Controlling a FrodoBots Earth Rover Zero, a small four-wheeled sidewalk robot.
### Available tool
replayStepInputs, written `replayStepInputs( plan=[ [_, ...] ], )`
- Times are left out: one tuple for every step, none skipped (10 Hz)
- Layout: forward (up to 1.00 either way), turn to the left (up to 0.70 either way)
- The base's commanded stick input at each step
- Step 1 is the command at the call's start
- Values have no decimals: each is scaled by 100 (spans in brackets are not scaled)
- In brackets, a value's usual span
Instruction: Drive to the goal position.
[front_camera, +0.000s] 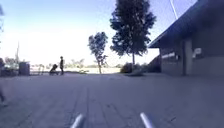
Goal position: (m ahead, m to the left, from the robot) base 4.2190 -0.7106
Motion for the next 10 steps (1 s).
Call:
replayStepInputs(
  plan=[
    [98, 0],
    [98, 0],
    [98, 0],
    [98, 0],
    [98, 0],
    [98, 0],
    [98, 7],
    [98, 17],
    [97, 27],
    [97, 36]
  ],
)
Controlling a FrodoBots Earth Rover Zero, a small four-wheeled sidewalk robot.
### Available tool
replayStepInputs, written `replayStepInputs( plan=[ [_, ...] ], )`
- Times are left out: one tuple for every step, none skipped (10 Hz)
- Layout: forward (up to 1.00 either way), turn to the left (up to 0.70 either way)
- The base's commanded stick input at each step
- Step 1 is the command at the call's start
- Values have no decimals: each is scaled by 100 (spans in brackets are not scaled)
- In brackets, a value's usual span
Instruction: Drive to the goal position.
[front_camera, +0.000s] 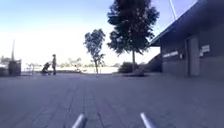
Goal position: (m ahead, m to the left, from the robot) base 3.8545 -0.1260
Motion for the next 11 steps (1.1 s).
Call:
replayStepInputs(
  plan=[
    [97, 36],
    [97, 32],
    [97, 28],
    [97, 29],
    [97, 32],
    [97, 35],
    [97, 38],
    [97, 36],
    [97, 34],
    [97, 32],
    [97, 29]
  ],
)
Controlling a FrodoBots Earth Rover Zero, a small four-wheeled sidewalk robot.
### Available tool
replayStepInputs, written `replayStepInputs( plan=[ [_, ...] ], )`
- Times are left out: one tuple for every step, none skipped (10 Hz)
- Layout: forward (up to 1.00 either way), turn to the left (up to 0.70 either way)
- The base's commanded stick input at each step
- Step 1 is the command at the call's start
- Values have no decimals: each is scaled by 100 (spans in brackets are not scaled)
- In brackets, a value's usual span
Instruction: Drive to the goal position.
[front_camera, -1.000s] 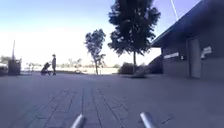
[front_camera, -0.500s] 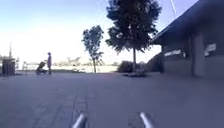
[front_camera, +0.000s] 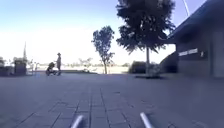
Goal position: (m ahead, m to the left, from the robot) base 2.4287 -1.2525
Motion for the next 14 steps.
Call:
replayStepInputs(
  plan=[
    [97, 34],
    [97, 38],
    [97, 27],
    [97, 17],
    [97, 7],
    [97, 0],
    [98, -1],
    [98, -6],
    [98, -11],
    [97, -16],
    [97, -21],
    [97, -25],
    [97, -29],
    [97, -32]
  ],
)
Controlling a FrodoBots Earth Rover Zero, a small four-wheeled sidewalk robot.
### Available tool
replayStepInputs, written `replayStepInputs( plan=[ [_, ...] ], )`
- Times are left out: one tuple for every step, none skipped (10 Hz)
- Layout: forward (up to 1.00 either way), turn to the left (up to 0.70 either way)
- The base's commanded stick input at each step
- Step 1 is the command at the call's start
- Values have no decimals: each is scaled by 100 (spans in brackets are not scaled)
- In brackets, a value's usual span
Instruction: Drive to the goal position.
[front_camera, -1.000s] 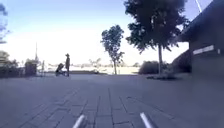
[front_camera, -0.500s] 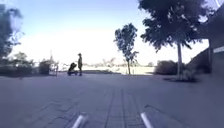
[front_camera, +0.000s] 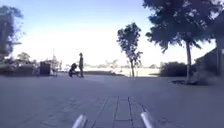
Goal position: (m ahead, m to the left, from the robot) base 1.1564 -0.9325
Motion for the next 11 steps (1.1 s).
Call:
replayStepInputs(
  plan=[
    [98, -35],
    [98, -38],
    [98, -36],
    [98, -32],
    [98, -28],
    [98, -24],
    [98, -20],
    [97, -16],
    [97, -12],
    [97, -8],
    [97, -4]
  ],
)
